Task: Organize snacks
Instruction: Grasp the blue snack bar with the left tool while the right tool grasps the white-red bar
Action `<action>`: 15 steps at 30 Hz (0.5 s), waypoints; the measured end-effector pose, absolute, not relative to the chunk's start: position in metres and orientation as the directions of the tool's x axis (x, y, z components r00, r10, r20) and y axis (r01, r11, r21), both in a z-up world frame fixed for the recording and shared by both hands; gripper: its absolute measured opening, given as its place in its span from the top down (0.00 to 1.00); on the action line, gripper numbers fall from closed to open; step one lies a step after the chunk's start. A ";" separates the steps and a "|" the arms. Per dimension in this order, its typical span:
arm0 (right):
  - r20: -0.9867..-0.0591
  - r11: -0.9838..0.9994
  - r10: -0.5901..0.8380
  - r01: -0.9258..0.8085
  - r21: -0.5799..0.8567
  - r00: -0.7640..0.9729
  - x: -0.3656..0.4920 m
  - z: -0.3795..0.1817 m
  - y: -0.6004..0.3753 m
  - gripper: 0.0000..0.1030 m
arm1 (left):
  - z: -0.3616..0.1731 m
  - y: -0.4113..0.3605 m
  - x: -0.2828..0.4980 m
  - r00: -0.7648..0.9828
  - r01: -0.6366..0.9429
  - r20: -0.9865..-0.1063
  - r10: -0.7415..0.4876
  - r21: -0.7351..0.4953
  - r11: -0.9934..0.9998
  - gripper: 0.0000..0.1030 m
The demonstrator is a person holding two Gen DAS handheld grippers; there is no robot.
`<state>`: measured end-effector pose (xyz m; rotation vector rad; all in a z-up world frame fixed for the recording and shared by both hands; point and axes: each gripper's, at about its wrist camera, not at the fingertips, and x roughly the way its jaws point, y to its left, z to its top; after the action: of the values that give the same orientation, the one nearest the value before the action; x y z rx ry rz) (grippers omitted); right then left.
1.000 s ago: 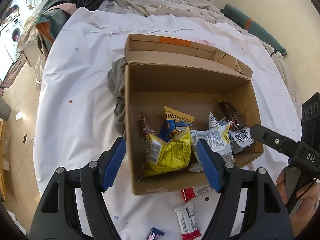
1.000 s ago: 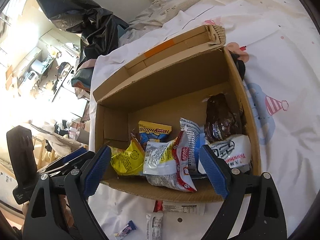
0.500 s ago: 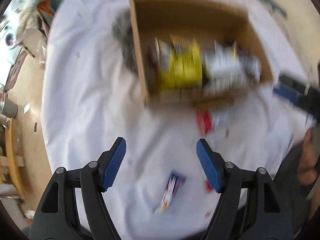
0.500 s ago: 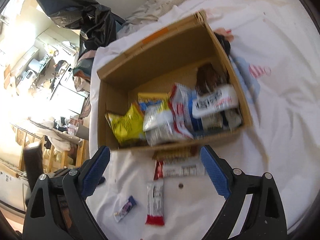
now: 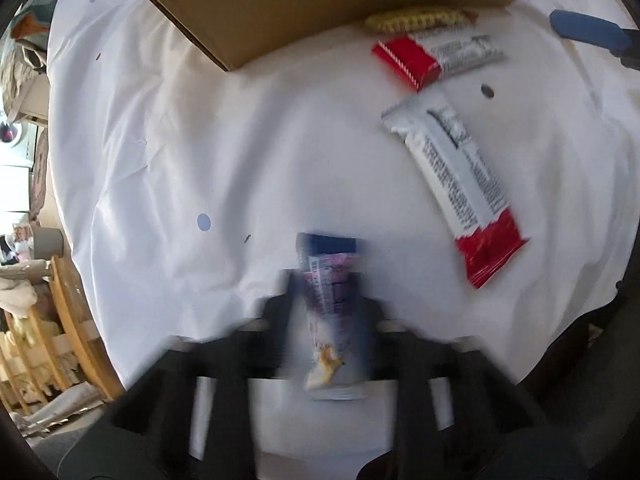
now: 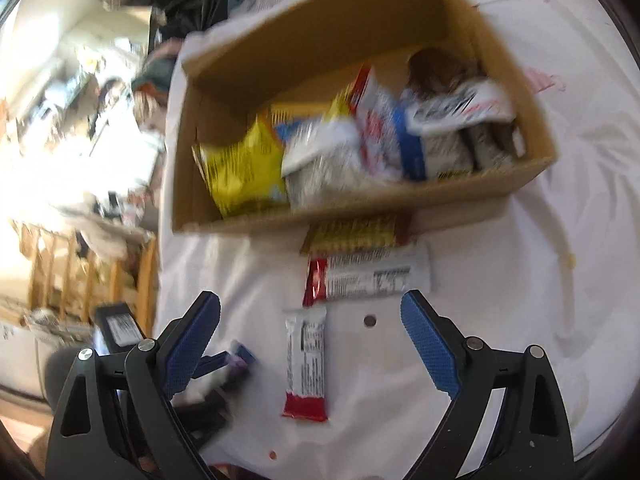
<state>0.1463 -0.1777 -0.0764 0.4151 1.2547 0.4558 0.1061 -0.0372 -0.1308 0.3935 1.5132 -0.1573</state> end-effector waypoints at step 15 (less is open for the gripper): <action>-0.967 0.928 0.165 -0.364 0.086 0.192 0.086 -0.140 -0.067 0.07 | -0.082 0.008 0.124 0.213 0.041 -0.973 0.084 0.095 0.995 0.86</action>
<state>0.0858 -0.0673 -0.1404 -0.1761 1.3278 0.3737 0.1241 0.0076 -0.0823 0.1077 1.3568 0.0299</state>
